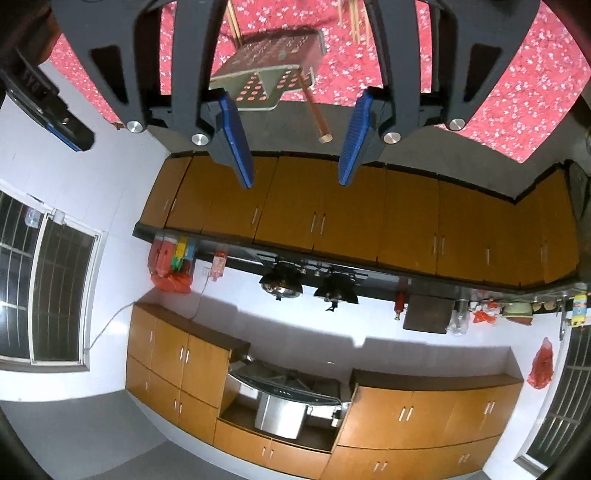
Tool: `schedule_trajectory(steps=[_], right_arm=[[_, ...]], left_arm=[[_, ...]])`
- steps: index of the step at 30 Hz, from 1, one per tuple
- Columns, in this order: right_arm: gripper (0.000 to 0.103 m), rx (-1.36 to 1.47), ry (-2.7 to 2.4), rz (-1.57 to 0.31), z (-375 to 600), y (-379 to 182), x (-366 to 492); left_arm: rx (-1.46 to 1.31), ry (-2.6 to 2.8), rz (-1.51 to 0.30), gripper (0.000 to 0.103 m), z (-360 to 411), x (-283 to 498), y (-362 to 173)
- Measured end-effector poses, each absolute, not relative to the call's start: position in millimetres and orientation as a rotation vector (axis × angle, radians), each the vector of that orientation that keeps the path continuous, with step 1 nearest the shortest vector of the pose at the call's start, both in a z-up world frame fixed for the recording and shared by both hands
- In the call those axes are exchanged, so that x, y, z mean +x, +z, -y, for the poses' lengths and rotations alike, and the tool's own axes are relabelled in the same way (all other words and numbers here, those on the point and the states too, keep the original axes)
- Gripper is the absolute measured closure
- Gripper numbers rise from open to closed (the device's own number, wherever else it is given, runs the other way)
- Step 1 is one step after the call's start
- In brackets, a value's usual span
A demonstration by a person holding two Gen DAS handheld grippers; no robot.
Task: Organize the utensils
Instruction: 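Lower both chopsticks upright into the holder and open both tools, then grasp a chopstick with the right tool while the left tool grasps another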
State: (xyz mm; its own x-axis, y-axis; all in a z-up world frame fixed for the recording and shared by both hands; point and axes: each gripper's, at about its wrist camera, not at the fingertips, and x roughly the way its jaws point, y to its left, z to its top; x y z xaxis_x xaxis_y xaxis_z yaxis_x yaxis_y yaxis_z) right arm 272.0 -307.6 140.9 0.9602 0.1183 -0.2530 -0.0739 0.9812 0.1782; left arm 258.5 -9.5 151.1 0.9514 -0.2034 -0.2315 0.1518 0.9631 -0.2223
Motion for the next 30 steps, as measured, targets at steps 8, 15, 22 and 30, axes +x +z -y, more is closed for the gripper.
schedule_trajectory(steps=[8, 15, 22, 30], right_arm=[[0.067, 0.184, -0.021, -0.548, 347.1, 49.1, 260.7], [0.085, 0.245, 0.004, -0.82, 346.1, -43.5, 254.1], [0.085, 0.2, 0.033, -0.887, 320.2, -68.8, 253.6], [0.089, 0.164, 0.022, -0.937, 315.4, -87.1, 258.1]], left_arm=[[-0.094, -0.07, -0.388, 0.039, -17.5, 220.6, 97.3], [-0.022, -0.057, -0.619, 0.039, -27.0, 206.3, 16.2], [-0.056, -0.079, -0.718, 0.039, -28.5, 200.0, -20.9], [-0.054, -0.104, -0.753, 0.039, -20.9, 199.1, -35.5]])
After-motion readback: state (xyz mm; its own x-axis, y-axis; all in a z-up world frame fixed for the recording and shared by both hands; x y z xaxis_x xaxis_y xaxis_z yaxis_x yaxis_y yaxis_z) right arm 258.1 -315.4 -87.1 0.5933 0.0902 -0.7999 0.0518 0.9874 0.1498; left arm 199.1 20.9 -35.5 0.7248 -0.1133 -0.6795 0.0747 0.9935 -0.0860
